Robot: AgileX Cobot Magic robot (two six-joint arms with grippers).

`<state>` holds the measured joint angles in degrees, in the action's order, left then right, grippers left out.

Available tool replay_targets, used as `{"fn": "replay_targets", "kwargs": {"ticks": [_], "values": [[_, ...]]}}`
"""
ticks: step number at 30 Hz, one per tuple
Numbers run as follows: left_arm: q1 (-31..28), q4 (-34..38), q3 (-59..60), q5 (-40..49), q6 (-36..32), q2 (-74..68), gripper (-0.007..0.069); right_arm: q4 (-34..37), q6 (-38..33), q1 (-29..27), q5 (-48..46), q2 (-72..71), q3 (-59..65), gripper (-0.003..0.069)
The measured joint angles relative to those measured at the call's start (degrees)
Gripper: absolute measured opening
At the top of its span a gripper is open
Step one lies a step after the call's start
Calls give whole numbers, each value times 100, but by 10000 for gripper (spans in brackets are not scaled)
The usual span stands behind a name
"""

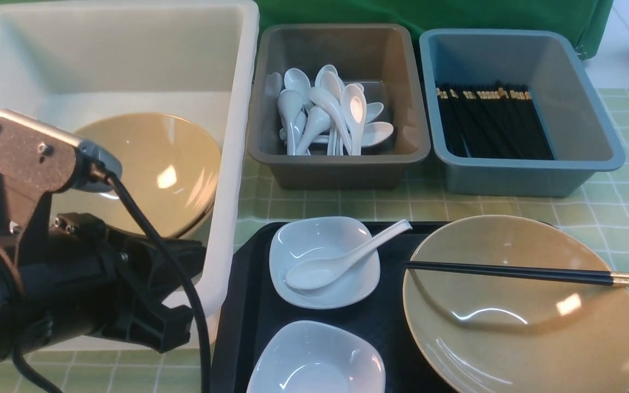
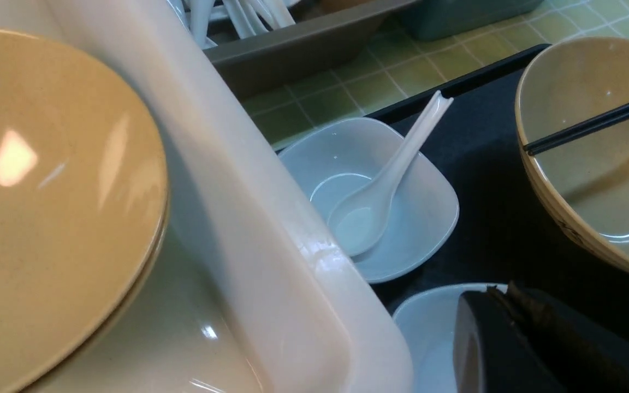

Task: On green table put chopsticks spoon bowls plates into blue grey white boxes.
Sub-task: 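Move the grippers toward the tableware on the black tray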

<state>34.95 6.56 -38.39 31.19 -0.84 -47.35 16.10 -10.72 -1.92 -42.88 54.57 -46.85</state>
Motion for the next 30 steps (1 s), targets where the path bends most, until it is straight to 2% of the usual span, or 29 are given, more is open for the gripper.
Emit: {"fn": "replay_targets", "kwargs": {"ticks": [3,6,8,9,12,13,14,16,19,27,30], "values": [[0,169,0,198,0,0,-1,831,-1703,376,-346,461,-124,241],[0,258,0,367,0,0,-1,804,-2524,971,-611,936,-514,281],[0,265,0,421,0,0,-1,273,-2694,1437,-759,1255,-859,336],[0,266,0,426,0,0,-1,203,-2694,1484,-759,1287,-893,342],[0,272,0,470,-31,0,-1,-1241,-2912,2170,-1026,1875,-1415,461],[0,277,0,478,-48,0,-1,-1688,-3118,2272,-1066,2061,-1497,487],[0,277,0,478,-48,0,-1,-1748,-3159,2286,-1066,2061,-1509,491],[0,277,0,488,-66,0,-1,-2149,-3714,2367,-1085,2399,-1585,527],[0,277,0,540,-66,0,-1,-2233,-4326,2368,-1085,2833,-1601,543],[0,277,0,726,-77,0,-1,-2164,-4622,2368,-908,3539,-1601,541],[0,277,0,801,-83,0,-1,-2024,-4654,2368,-913,3756,-1601,470]]}}
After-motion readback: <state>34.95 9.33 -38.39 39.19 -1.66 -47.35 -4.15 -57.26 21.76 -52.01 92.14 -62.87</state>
